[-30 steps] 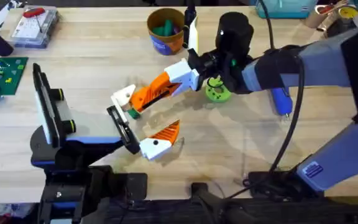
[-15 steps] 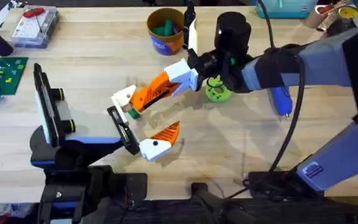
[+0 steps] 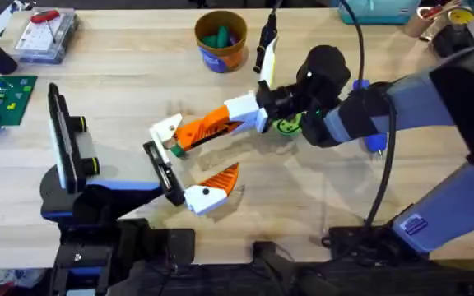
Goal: Pick up the gripper from the table and insert it into the empty holder that is missing its gripper. Then pick up a screw, insert it into the mounting hole, and use the screwdriver to tighten it. Finally, clean up the table by picking up the vegetable and placing it into the bucket.
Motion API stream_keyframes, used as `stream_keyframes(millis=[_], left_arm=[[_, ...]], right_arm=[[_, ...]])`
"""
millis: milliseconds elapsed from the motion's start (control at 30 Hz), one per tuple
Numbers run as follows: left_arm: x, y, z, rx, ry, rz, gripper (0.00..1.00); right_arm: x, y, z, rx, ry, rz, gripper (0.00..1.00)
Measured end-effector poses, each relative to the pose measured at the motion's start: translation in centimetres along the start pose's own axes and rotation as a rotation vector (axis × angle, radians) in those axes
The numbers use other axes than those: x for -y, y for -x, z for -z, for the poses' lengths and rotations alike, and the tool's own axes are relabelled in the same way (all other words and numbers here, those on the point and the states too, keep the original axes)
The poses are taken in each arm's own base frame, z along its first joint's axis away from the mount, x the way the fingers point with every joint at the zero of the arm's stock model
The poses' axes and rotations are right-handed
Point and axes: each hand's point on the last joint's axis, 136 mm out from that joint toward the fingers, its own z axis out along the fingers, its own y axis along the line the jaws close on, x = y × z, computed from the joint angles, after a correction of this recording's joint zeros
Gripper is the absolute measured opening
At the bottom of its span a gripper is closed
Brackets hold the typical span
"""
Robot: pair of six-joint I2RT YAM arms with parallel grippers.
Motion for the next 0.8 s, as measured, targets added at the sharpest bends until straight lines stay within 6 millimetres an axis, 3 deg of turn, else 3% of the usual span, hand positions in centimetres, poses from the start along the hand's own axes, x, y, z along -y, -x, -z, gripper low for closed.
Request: stream_keyframes(millis=[400,800], left_arm=[[-0.3,0.0,0.0,0.001,0.017,0.001,0.99],[-0.6,0.1,0.1,0.002,0.035,-0.022,0.99]], right_arm=[[-0.4,0.2,-0.5,0.023,0.009,-0.08,0.014],[-1.4,0.4,-0.8,0.035,0.035,-0.014,0.013]])
